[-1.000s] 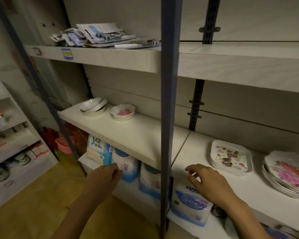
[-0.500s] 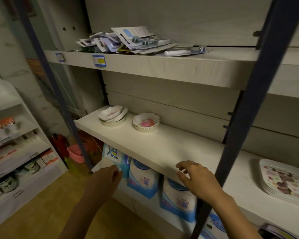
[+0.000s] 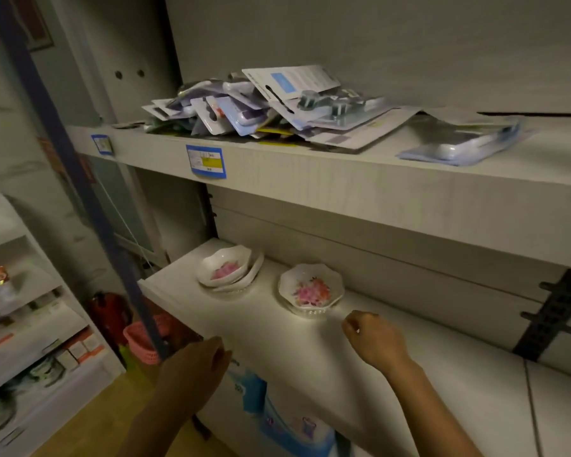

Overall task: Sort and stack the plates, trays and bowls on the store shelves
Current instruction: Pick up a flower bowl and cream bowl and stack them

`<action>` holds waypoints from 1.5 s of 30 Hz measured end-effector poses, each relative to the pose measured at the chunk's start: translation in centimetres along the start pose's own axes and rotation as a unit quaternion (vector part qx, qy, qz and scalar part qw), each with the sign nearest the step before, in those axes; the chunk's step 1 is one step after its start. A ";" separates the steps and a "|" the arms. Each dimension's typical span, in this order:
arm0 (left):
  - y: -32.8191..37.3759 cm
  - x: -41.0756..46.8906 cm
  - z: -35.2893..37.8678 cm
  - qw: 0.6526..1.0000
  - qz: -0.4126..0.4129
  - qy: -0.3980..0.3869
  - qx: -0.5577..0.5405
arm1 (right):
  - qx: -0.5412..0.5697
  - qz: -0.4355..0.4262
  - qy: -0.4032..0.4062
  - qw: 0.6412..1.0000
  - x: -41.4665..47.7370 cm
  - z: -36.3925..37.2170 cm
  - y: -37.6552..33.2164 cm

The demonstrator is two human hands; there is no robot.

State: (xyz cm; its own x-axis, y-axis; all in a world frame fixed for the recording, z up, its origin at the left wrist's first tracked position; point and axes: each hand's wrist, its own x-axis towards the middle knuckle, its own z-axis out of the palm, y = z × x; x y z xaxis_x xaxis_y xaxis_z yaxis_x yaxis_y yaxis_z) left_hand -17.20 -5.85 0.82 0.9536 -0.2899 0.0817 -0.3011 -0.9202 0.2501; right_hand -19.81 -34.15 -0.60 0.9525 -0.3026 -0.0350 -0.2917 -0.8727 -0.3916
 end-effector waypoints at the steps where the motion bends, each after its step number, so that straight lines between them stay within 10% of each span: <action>1: -0.3 1.1 0.1 1.000 0.001 0.000 -0.009 | -0.002 0.017 -0.001 1.000 1.4 0.2 -0.1; 23: -4.3 17.1 2.6 0.963 0.165 -0.210 -0.016 | -0.021 0.240 -0.104 0.965 14.6 2.2 -2.6; 45: 2.1 23.6 8.2 0.961 0.069 -0.260 -0.071 | 0.179 0.341 0.134 0.913 -3.0 0.8 -2.7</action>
State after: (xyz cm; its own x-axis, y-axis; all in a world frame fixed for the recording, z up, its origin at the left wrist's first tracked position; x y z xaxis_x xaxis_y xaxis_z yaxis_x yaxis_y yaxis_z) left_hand 4.70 -16.75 -4.65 0.7657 -0.5331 -0.3598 -0.3873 -0.8288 0.4038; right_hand -21.79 -30.58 -0.14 0.4904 -0.8538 -0.1748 -0.7159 -0.2803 -0.6394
